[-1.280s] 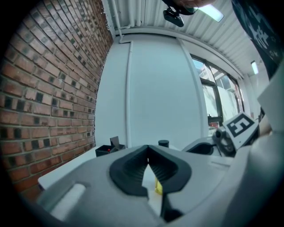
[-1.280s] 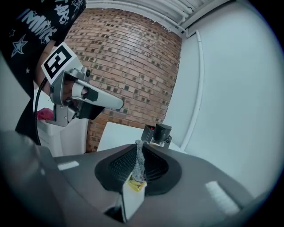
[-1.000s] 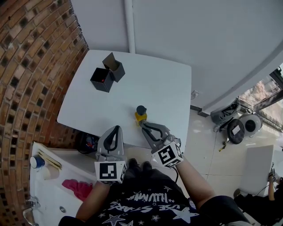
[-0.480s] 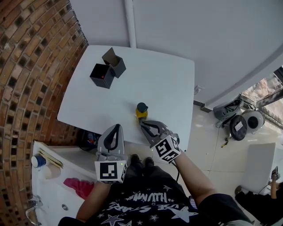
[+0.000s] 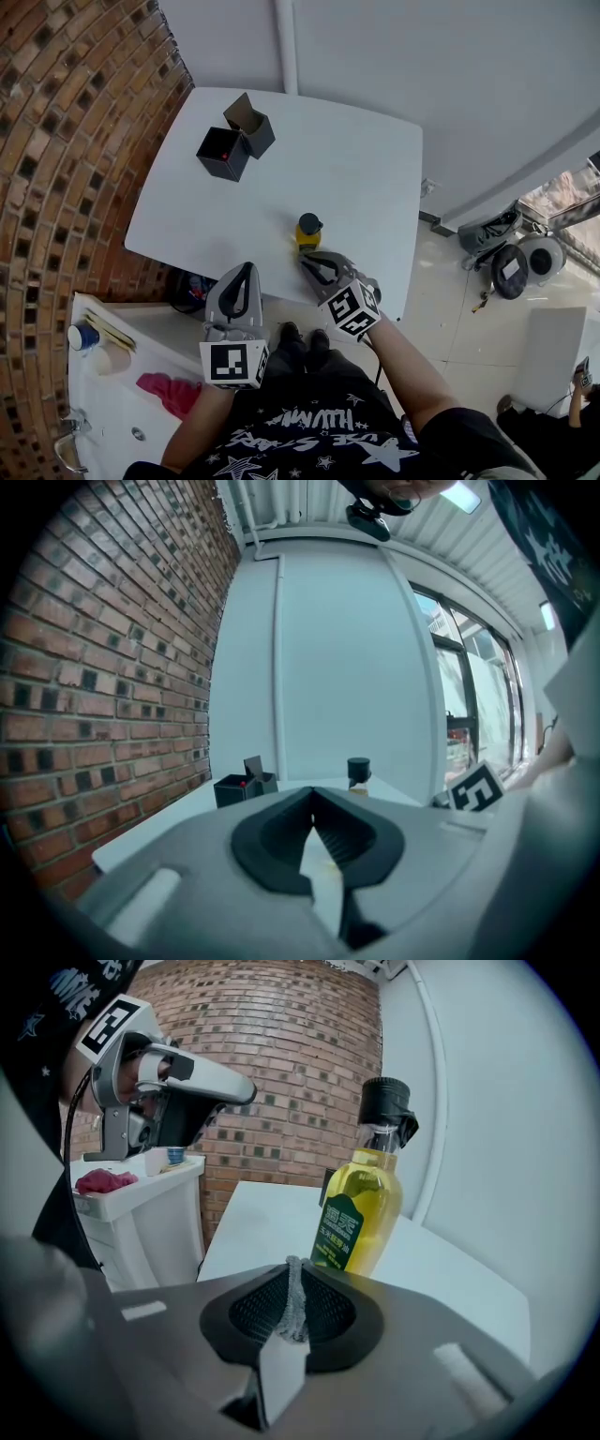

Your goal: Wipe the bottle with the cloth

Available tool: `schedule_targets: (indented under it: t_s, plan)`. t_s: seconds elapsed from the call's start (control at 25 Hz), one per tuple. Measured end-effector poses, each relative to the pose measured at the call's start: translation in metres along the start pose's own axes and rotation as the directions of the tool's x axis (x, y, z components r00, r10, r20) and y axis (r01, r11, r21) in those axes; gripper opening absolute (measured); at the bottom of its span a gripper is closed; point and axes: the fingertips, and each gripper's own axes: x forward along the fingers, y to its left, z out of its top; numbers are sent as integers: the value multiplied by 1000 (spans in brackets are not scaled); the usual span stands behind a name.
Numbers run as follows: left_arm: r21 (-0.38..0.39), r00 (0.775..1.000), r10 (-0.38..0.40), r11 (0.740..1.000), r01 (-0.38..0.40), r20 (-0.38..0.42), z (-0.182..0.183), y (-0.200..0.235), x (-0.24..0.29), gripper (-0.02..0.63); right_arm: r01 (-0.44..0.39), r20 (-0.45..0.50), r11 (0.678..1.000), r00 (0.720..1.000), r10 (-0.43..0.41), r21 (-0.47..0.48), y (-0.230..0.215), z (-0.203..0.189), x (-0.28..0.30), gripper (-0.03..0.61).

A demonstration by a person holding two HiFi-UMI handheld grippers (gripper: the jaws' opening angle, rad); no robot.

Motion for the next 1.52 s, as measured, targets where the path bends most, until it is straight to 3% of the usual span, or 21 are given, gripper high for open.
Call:
schedule_targets:
  t_s: [0.28, 0.48, 0.68, 0.76, 0.92, 1.0, 1.16, 1.36, 1.52]
  plan:
    - [1, 1000, -8, 1000, 8, 1, 0, 0, 0, 5, 37, -2, 999, 999, -37, 24, -4, -1, -8, 41]
    - [1, 1000, -24, 1000, 24, 17, 5, -4, 2, 5, 142, 111, 972, 980, -165, 188, -26, 15, -51, 41]
    - [5, 999, -40, 999, 40, 24, 7, -10, 3, 5, 244, 202, 886, 918, -343, 394, -70, 43, -85, 41]
    - [6, 999, -45, 999, 45, 22, 6, -12, 2, 5, 234, 223, 838, 897, -381, 493, -83, 51, -86, 41]
    - [10, 999, -52, 999, 51, 12, 4, -14, 1, 5, 208, 204, 711, 871, -448, 672, -99, 49, -78, 41]
    - [11, 999, -51, 999, 51, 6, 1, -14, 1, 5, 199, 188, 675, 871, -455, 711, -98, 46, -72, 41]
    - [16, 999, -49, 999, 49, 1, -1, -10, 1, 5, 172, 178, 632, 874, -452, 756, -89, 41, -64, 41]
    - [4, 999, -41, 999, 41, -9, -4, -6, 1, 5, 217, 117, 629, 888, -446, 747, -82, 22, -53, 41]
    - [4, 999, -41, 999, 41, -27, -12, -3, -1, 5, 228, 78, 600, 895, -439, 766, -79, 6, -43, 41]
